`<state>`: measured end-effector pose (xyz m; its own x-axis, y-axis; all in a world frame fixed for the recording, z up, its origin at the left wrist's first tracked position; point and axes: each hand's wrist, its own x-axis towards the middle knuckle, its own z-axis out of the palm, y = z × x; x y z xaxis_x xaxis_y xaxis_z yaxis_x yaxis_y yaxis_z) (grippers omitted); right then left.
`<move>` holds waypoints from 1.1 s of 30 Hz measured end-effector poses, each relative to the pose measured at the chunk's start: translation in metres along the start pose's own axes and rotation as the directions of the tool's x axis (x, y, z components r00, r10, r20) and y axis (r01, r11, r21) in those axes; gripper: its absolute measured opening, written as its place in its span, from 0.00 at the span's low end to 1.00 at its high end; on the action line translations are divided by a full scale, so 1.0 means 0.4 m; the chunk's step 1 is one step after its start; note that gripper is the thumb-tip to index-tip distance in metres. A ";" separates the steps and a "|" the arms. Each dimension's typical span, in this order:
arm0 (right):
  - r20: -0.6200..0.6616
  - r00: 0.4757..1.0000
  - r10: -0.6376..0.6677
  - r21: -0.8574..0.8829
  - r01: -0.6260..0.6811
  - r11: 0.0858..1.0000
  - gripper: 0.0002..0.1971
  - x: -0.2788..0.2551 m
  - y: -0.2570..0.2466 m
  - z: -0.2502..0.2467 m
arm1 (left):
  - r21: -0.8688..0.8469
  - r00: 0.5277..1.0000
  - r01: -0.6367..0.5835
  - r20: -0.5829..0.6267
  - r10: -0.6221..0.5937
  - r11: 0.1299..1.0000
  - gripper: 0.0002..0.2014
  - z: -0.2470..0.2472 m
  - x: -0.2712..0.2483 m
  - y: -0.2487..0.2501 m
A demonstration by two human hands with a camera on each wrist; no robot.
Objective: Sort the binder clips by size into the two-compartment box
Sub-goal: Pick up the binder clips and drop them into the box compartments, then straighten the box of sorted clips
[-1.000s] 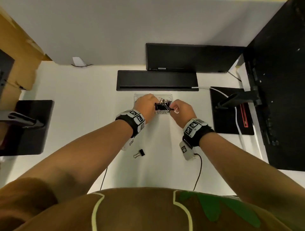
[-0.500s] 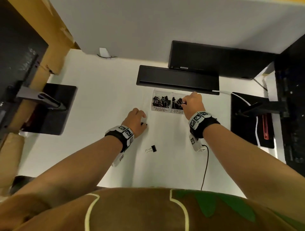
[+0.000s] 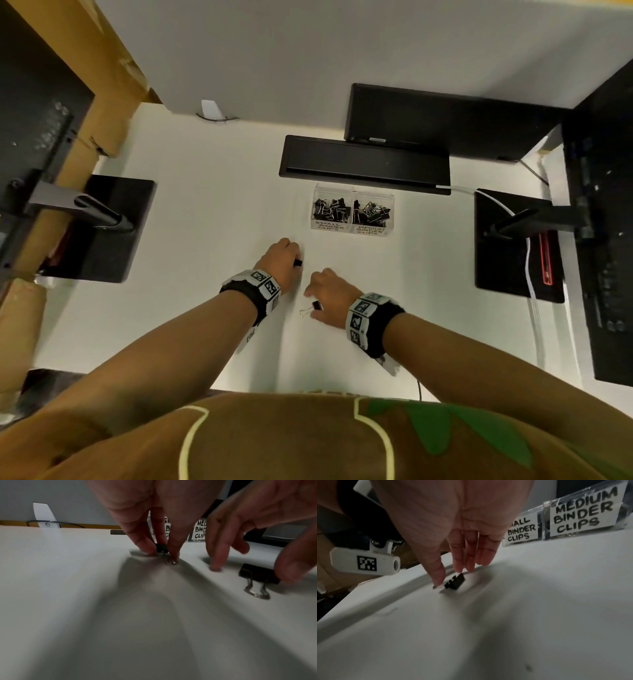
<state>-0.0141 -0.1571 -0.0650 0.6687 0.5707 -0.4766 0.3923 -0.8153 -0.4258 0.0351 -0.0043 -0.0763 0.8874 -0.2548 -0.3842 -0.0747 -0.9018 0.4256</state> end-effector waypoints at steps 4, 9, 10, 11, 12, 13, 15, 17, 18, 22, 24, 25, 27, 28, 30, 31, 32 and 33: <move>0.010 0.996 0.084 0.115 -0.084 0.990 0.12 -0.006 0.019 0.019 | 0.008 0.999 -0.007 0.039 0.006 1.000 0.06 -0.011 0.004 0.023; -0.084 0.950 0.300 0.350 -0.254 0.902 0.09 -0.042 0.085 -0.003 | -0.134 0.993 -0.113 -0.044 0.108 0.984 0.10 -0.024 0.032 0.096; -0.120 0.925 0.360 0.393 -0.289 0.873 0.09 -0.053 0.104 -0.012 | -0.156 0.990 -0.137 -0.066 0.128 0.978 0.11 -0.031 0.041 0.117; -0.154 0.895 0.419 0.434 -0.319 0.843 0.09 -0.065 0.123 -0.024 | -0.171 0.985 -0.165 -0.087 0.151 0.971 0.13 -0.039 0.052 0.138; -0.187 0.863 0.468 0.471 -0.339 0.814 0.09 -0.077 0.143 -0.037 | -0.182 0.979 -0.193 -0.107 0.176 0.964 0.14 -0.048 0.064 0.158; -0.219 0.832 0.509 0.503 -0.351 0.790 0.09 -0.090 0.163 -0.052 | -0.191 0.972 -0.219 -0.125 0.198 0.957 0.14 -0.057 0.078 0.179; -0.302 0.777 0.552 0.537 -0.340 0.772 0.09 -0.116 0.199 -0.088 | -0.199 0.966 -0.238 -0.155 0.209 0.951 0.13 -0.076 0.107 0.219; -0.396 0.724 0.566 0.540 -0.315 0.781 0.08 -0.134 0.229 -0.130 | -0.197 0.964 -0.231 -0.178 0.198 0.953 0.12 -0.091 0.137 0.253; -0.433 0.693 0.576 0.544 -0.308 0.780 0.08 -0.138 0.244 -0.152 | -0.189 0.964 -0.230 -0.179 0.197 0.955 0.11 -0.095 0.151 0.268; -0.484 0.633 0.604 0.567 -0.300 0.768 0.06 -0.134 0.286 -0.235 | -0.107 0.978 -0.171 -0.143 0.155 0.980 0.09 -0.097 0.200 0.303; -0.496 0.628 0.599 0.591 -0.260 0.763 0.04 -0.122 0.293 -0.265 | -0.080 0.983 -0.141 -0.133 0.129 0.987 0.08 -0.089 0.216 0.304; -0.501 0.626 0.597 0.603 -0.242 0.760 0.04 -0.114 0.293 -0.275 | -0.064 0.982 -0.139 -0.137 0.129 0.988 0.07 -0.085 0.222 0.304; -0.492 0.642 0.589 0.602 -0.237 0.762 0.04 -0.094 0.292 -0.287 | -0.009 0.975 -0.160 -0.156 0.156 0.987 0.06 -0.076 0.229 0.300; -0.475 0.658 0.584 0.596 -0.248 0.764 0.04 -0.081 0.292 -0.288 | 0.037 0.970 -0.183 -0.156 0.186 0.982 0.07 -0.073 0.231 0.298; -0.442 0.685 0.579 0.567 -0.287 0.772 0.04 -0.054 0.292 -0.289 | 0.116 0.957 -0.234 -0.148 0.250 0.965 0.09 -0.065 0.233 0.293; -0.427 0.689 0.585 0.549 -0.317 0.774 0.05 -0.042 0.291 -0.288 | 0.133 0.953 -0.243 -0.152 0.262 0.961 0.11 -0.062 0.235 0.289; -0.410 0.692 0.595 0.531 -0.349 0.772 0.06 -0.031 0.289 -0.286 | 0.134 0.953 -0.239 -0.157 0.259 0.962 0.11 -0.061 0.235 0.284; -0.391 0.698 0.599 0.512 -0.376 0.772 0.08 -0.021 0.287 -0.285 | 0.117 0.955 -0.235 -0.158 0.252 0.965 0.12 -0.060 0.234 0.280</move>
<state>0.0974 -0.2666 -0.0223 0.9493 -0.1286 -0.2870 -0.2720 -0.7940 -0.5437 0.1207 -0.1207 -0.0451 0.9005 -0.4151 -0.1299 -0.3339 -0.8512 0.4049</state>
